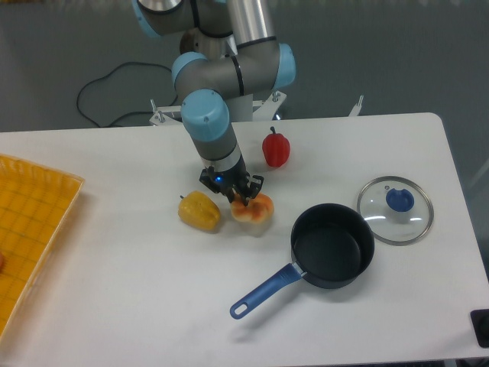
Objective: Pick up the bread
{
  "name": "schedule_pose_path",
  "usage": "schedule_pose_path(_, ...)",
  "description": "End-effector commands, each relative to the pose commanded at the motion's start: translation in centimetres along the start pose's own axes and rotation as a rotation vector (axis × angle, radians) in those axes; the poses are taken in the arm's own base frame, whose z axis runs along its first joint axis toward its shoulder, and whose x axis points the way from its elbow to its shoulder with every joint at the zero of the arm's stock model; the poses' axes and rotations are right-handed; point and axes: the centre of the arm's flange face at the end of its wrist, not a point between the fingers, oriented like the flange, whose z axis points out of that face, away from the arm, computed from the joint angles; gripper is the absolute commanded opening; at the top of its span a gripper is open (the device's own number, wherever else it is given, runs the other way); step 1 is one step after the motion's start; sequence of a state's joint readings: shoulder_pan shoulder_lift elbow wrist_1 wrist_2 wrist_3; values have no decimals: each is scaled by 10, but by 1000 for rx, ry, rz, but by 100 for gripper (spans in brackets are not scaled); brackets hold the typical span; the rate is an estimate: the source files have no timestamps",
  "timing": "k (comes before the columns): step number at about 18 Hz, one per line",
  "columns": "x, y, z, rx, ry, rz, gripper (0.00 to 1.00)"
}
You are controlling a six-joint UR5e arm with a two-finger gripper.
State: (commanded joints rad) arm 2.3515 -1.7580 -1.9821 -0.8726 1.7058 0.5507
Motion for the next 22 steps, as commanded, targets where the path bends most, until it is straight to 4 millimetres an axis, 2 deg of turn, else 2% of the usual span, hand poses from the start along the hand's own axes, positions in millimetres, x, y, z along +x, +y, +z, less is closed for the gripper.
schedule_pose_path(6, -33, -17, -43, 49, 44, -40, 39)
schedule_pose_path(10, -75, -15, -68, 93, 64, -104, 39)
schedule_pose_path(16, -127, -4, -80, 129, 65, -129, 37)
schedule_pose_path(22, -158, 9, -78, 128, 53, -145, 37)
